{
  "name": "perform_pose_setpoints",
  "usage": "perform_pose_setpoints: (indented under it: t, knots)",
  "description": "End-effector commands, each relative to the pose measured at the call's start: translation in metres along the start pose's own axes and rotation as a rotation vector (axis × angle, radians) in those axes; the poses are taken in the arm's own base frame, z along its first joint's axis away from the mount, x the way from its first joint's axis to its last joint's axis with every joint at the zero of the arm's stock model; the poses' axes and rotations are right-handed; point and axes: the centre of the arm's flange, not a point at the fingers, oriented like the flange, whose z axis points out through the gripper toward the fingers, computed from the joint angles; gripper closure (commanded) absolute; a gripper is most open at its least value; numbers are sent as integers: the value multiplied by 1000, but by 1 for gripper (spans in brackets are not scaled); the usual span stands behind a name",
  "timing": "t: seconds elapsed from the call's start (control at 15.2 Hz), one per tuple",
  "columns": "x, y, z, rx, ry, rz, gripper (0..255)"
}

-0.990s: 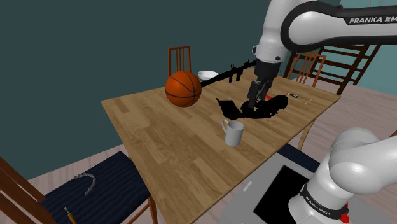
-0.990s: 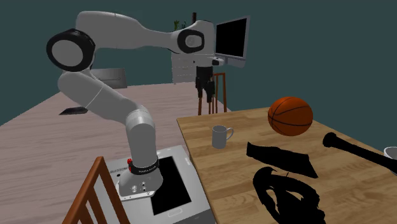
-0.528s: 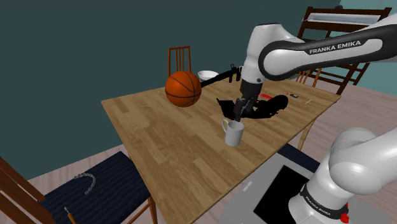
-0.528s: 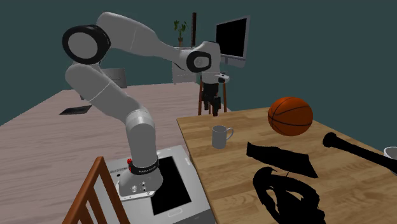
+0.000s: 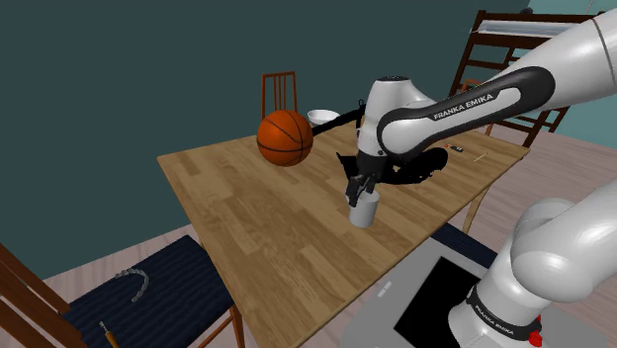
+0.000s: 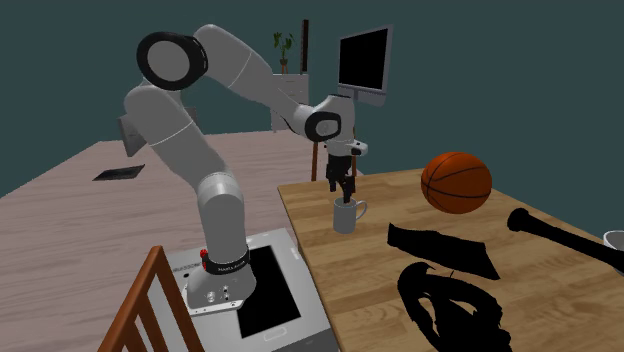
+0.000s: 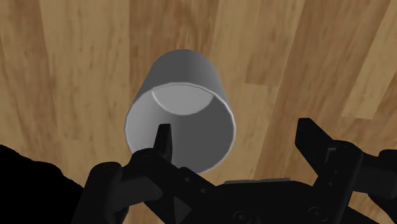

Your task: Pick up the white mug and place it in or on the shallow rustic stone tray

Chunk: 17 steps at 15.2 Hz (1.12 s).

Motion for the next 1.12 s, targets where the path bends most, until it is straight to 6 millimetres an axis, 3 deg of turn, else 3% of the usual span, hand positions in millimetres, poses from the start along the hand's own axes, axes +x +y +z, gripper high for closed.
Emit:
perform_pose_setpoints:
  t: [0.0,0.26,0.79,0.86,1.06]
  knots:
    - [1,1,10,0,2,0,0]
    - [1,1,34,0,2,0,0]
    - [1,1,34,0,2,0,0]
    - [1,1,34,0,2,0,255]
    - [1,1,34,0,2,0,255]
